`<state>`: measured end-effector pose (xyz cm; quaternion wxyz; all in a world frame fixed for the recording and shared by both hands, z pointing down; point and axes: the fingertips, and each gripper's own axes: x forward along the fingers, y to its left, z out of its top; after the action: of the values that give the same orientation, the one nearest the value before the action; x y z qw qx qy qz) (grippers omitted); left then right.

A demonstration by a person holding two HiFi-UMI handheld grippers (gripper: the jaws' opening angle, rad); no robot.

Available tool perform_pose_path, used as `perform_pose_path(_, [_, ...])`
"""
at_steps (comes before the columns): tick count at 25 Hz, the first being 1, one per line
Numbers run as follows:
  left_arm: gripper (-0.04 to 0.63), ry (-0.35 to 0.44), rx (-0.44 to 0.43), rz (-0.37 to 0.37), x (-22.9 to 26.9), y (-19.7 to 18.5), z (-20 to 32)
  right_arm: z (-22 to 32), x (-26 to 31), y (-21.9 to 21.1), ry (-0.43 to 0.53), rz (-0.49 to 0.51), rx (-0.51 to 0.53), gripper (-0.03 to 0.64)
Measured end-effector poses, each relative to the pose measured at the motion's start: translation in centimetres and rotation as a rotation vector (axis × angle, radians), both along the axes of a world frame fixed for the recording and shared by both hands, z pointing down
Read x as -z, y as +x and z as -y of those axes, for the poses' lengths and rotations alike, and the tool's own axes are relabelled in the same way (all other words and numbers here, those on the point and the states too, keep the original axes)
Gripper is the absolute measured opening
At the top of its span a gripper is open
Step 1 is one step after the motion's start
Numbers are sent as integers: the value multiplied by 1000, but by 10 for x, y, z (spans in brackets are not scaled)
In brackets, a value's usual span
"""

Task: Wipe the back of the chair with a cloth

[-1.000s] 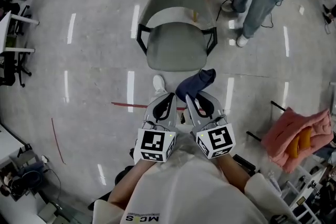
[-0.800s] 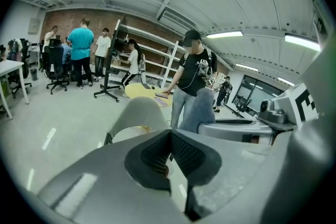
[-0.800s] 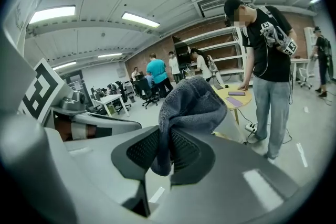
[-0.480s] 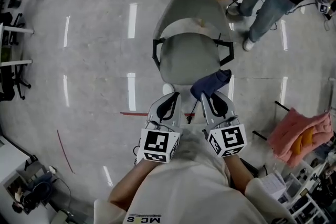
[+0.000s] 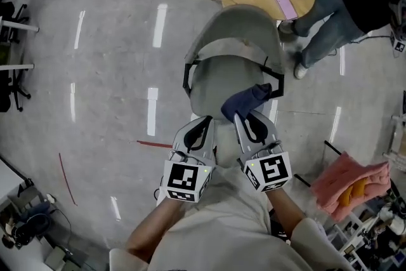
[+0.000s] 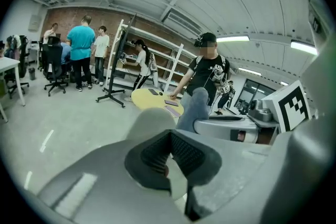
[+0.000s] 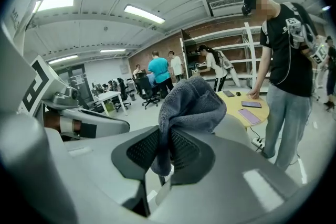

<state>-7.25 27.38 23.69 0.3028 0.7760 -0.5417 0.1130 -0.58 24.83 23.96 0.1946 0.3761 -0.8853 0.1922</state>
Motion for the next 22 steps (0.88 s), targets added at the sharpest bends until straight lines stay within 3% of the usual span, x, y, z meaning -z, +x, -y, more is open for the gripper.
perform_pose_path(11, [0, -52, 105, 15, -40, -6, 58, 61, -31, -30, 58, 33, 278, 77])
perform_pose_path(16, [0, -50, 137, 42, -51, -6, 86, 100, -37, -31, 66, 57, 296, 77])
perform_pose_path(22, [0, -59, 149, 12, -65, 8, 123, 142, -57, -25, 64, 46, 303, 75])
